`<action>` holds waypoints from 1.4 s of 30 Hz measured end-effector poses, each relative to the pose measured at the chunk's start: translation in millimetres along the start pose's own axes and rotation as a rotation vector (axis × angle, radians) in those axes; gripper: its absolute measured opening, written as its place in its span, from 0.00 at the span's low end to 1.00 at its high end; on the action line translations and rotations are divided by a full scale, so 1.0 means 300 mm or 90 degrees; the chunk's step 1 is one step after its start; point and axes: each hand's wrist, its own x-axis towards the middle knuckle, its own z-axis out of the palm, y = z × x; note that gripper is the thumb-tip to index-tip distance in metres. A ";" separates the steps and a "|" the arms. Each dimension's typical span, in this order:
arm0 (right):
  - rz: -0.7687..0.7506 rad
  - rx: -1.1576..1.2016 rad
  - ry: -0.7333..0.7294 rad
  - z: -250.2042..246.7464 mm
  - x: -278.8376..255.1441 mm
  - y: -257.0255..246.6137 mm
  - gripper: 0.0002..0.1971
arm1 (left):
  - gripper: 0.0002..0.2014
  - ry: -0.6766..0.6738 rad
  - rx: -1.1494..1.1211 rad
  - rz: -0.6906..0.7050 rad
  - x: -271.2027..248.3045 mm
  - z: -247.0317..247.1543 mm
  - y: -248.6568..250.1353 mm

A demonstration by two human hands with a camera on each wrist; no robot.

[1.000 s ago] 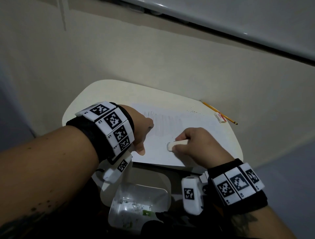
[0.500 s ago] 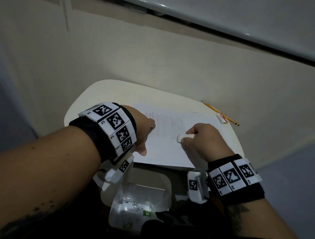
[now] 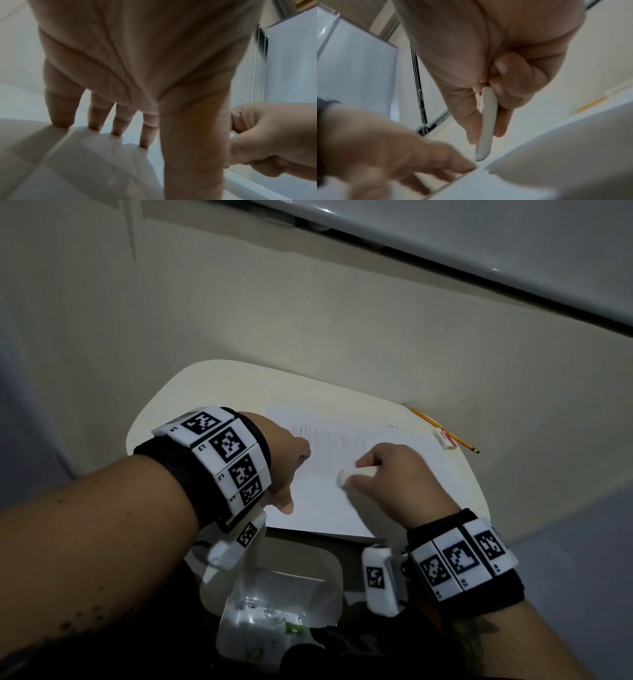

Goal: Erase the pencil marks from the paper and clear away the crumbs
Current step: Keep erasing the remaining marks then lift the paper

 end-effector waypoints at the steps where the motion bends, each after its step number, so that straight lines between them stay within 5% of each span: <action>1: -0.024 0.022 -0.036 0.019 -0.014 -0.020 0.12 | 0.54 0.006 -0.006 -0.003 -0.005 0.000 -0.001; 5: -0.003 0.041 -0.059 0.045 -0.008 -0.015 0.11 | 0.53 0.015 -0.034 0.000 -0.023 0.001 -0.010; 11: -0.004 0.005 0.011 0.022 0.023 -0.011 0.13 | 0.34 0.033 -0.049 0.010 -0.071 -0.015 -0.015; 14: -0.042 0.038 -0.078 0.072 -0.017 -0.061 0.12 | 0.36 0.034 -0.049 0.007 -0.084 -0.016 -0.017; 20: 0.026 0.045 0.012 0.023 0.028 0.007 0.12 | 0.44 0.035 -0.047 0.007 -0.085 -0.008 -0.025; 25: -0.047 0.057 -0.083 0.076 -0.019 -0.059 0.12 | 0.47 0.030 -0.044 0.004 -0.085 -0.010 -0.023; 31: 0.028 0.024 0.018 0.021 0.037 0.007 0.12 | 0.45 0.026 -0.030 0.007 -0.092 -0.014 -0.019; 36: -0.041 0.056 -0.071 0.076 -0.005 -0.062 0.12 | 0.48 0.027 -0.038 0.001 -0.094 -0.013 -0.020; 42: 0.045 0.021 0.016 0.017 0.046 -0.010 0.13 | 0.45 0.030 -0.028 0.005 -0.097 -0.015 -0.015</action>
